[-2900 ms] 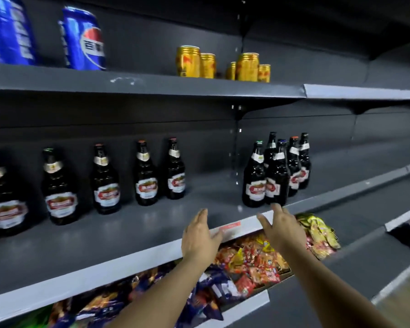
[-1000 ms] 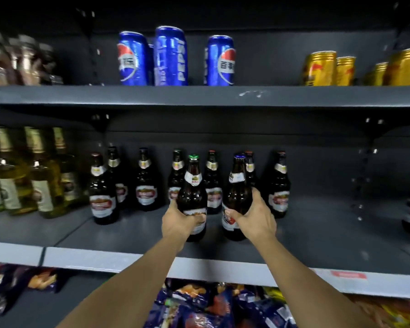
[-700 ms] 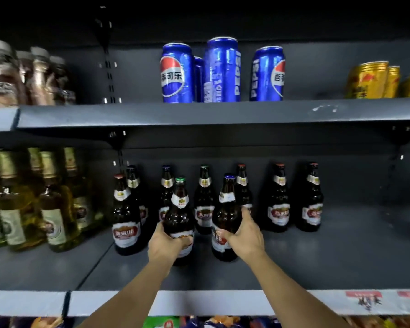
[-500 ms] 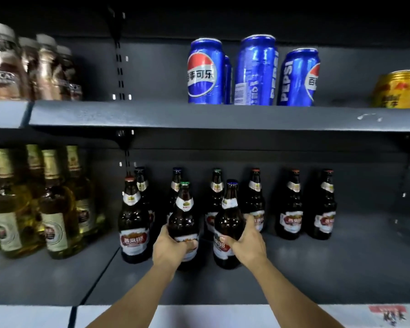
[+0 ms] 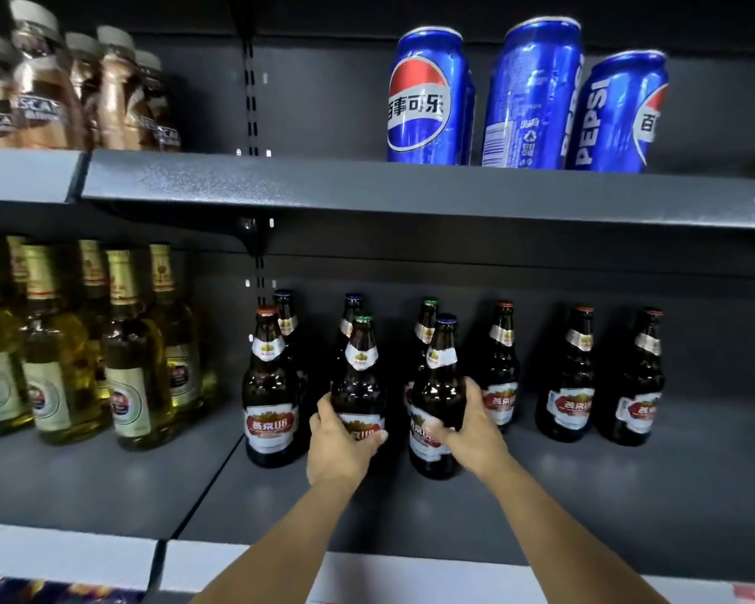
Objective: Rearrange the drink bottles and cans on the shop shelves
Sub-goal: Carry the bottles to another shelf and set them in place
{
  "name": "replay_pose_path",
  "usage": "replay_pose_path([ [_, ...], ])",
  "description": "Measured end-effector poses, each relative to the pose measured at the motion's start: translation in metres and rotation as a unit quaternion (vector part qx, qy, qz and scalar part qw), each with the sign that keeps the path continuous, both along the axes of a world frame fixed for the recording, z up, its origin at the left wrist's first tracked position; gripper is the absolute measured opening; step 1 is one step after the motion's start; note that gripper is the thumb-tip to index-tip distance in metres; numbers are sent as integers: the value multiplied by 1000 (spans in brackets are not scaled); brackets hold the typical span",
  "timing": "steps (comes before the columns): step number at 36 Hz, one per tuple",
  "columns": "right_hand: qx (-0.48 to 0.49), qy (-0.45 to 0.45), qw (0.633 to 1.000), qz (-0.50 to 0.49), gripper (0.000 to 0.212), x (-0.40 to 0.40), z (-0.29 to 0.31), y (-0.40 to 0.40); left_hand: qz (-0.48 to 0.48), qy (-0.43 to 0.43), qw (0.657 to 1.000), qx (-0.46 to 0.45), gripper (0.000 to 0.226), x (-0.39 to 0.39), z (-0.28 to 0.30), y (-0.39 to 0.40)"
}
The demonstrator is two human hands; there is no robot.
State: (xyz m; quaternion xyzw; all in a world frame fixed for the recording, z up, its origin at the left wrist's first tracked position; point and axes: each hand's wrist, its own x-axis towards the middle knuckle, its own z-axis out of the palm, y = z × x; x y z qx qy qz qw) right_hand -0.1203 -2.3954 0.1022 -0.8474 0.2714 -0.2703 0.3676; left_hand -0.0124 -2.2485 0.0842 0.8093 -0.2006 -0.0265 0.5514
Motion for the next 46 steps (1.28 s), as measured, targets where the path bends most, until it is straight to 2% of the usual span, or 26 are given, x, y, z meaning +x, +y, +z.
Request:
replay_pose_path([
  [3, -14, -11, 1000, 4, 94, -2, -3, 1, 23, -22, 999, 11, 88, 4, 0, 0],
  [11, 34, -4, 999, 40, 90, 5, 6, 1, 22, -21, 999, 21, 92, 16, -1, -3],
  [17, 95, -6, 995, 34, 71, 16, 0, -7, 5, -18, 1000, 8, 97, 15, -3, -3],
  [25, 178, -11, 983, 43, 83, 18, 1, -12, -9, -18, 1000, 10, 96, 14, -1, 1],
  [29, 149, -23, 989, 7, 94, 22, 2, -6, -10, -18, 1000, 5, 96, 15, -3, 1],
  [32, 83, -24, 995, -54, 87, 27, -2, 2, -11, -19, 1000, 7, 96, 15, -3, 1],
  [36, 99, -13, 995, -16, 72, 21, 4, -2, -11, -20, 1000, 7, 96, 15, -3, 0],
  [41, 125, -7, 992, 19, 67, 14, 9, -6, -13, -19, 1000, 5, 97, 14, -4, 0],
  [46, 107, -10, 994, 7, 64, 17, 2, -3, -8, -23, 1000, 9, 97, 12, -6, -1],
])
